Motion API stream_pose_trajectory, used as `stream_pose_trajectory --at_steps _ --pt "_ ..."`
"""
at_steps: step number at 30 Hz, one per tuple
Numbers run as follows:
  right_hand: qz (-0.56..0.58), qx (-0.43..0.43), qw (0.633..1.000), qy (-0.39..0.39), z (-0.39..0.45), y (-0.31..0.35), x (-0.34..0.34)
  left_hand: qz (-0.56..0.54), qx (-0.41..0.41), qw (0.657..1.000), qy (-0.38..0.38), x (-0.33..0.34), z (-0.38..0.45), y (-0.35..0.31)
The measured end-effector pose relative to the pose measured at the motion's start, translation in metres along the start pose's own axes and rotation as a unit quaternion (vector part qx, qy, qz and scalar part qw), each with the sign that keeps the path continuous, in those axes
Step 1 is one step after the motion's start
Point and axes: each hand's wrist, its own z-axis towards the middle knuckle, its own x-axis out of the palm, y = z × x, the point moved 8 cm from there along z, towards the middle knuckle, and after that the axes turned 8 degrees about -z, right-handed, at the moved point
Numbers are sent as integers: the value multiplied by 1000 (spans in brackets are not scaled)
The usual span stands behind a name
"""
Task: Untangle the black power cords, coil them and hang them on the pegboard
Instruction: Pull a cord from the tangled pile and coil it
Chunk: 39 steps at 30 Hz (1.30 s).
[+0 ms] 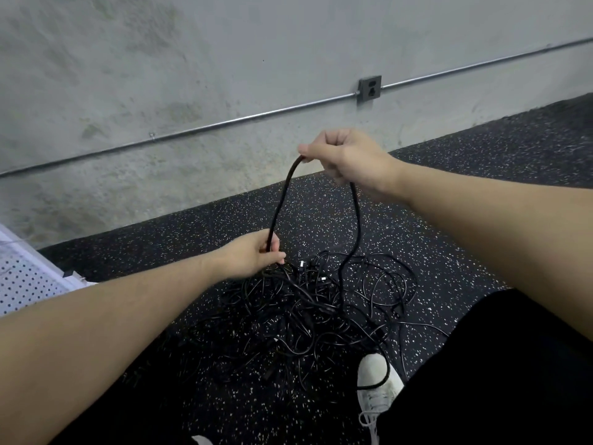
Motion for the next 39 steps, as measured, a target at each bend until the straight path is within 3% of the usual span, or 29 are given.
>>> stream_pose_trajectory --at_steps 2,6,9,11,13,16,20,25,29,33,36,39 --pt "-28 17 999 -32 1 -7 -11 -40 6 999 -24 -6 -1 -4" --pt "-255 70 962 -63 3 -31 -27 -32 27 998 -47 -13 -4 -14" --pt "-406 61 911 44 0 -40 -10 -49 46 996 -52 -13 -4 -34" --pt "-502 -4 857 118 -3 -32 13 -98 54 992 -54 -12 -1 -50" --pt "-530 -43 829 172 -5 -28 36 -143 59 985 -69 -16 4 -61" --pt "-452 -7 867 211 -7 -29 51 -210 64 973 -71 -18 6 -67" --pt "-399 3 891 217 -8 -32 41 -245 42 968 -32 -8 1 -58" --pt "-253 15 962 103 -11 -27 4 -321 54 945 8 3 5 -62" --pt "-124 51 991 14 -8 -29 -24 -146 49 985 74 22 4 -50" --pt "-36 68 996 -38 -7 -34 -36 -24 49 990 132 41 0 -53" --pt "-44 96 989 -107 -9 -43 -54 41 64 992 104 33 0 -62" --pt "-136 134 971 -145 -16 -53 -72 66 77 994 40 14 5 -58"
